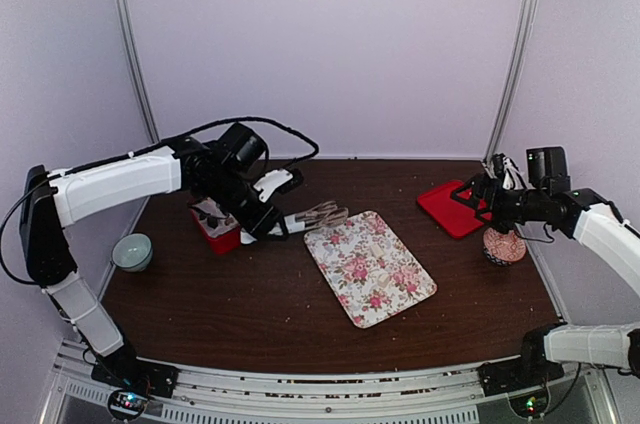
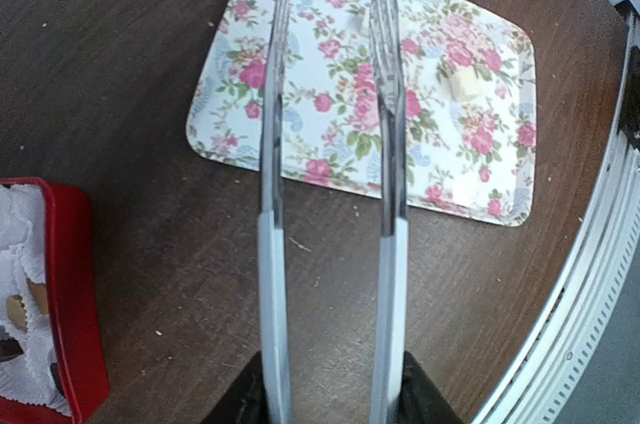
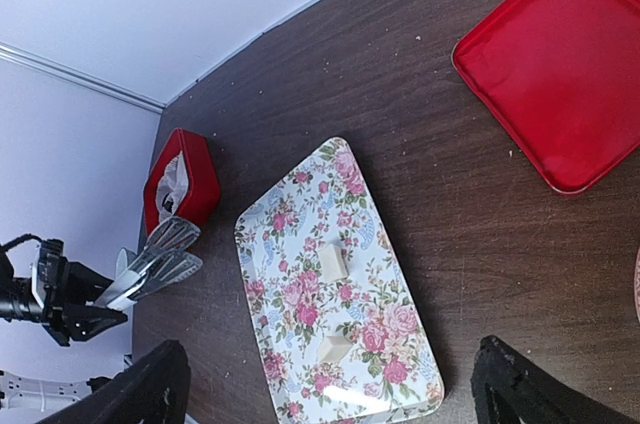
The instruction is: Pack the chocolate
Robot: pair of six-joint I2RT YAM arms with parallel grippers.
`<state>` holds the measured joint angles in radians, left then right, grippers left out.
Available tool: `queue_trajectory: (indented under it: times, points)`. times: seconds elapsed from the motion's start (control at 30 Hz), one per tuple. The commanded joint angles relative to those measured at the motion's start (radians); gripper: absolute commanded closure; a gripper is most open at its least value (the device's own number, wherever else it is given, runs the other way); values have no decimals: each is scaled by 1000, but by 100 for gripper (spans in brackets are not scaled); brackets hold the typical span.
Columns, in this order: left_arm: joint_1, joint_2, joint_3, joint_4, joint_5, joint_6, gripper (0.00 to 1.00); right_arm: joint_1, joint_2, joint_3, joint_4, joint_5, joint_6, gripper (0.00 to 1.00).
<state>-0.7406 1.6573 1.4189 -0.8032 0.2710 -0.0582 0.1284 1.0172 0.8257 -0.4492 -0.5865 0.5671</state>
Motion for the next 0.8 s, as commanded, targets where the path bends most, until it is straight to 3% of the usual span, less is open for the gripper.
queue_trajectory:
  times: [0.0,0.33,0.77]
  points:
    - [-27,3,-23,26,27,17,62,-6,-38,5,-14,42,39,0]
    - [-67,62,-1,26,20,16,61,-6,-37,34,-56,27,3,0]
    - [-151,242,143,60,-58,1,59,-6,-76,-54,29,-2,32,0]
